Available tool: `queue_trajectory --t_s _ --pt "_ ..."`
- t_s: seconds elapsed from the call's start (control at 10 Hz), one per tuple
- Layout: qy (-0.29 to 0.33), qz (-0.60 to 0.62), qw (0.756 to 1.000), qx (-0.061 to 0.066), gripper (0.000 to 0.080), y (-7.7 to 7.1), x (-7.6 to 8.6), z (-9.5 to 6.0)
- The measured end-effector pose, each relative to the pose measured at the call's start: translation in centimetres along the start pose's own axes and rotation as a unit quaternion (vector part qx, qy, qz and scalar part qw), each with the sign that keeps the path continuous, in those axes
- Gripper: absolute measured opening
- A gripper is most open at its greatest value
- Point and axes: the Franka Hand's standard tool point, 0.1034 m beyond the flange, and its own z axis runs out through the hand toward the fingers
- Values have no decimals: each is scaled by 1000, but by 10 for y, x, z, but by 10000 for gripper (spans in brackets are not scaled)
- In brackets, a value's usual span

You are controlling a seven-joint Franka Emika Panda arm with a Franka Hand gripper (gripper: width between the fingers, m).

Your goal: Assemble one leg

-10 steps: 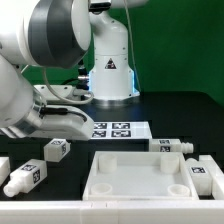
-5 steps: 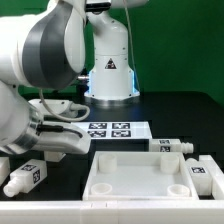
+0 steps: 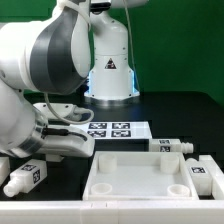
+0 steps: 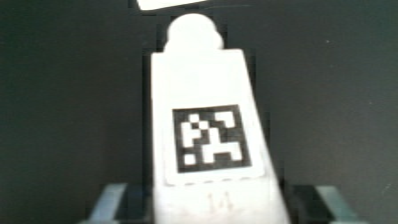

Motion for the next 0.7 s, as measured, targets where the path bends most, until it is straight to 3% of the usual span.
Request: queue_trajectory --t_s 0.3,0.5,0.6,0.7 --pt "8 -8 1000 -6 285 -12 -8 -12" --pt "14 -26 999 -12 285 -33 -40 -42" --pt "34 -47 998 -18 285 -51 -53 -61" --pt "52 -64 996 -19 285 -63 -59 -70"
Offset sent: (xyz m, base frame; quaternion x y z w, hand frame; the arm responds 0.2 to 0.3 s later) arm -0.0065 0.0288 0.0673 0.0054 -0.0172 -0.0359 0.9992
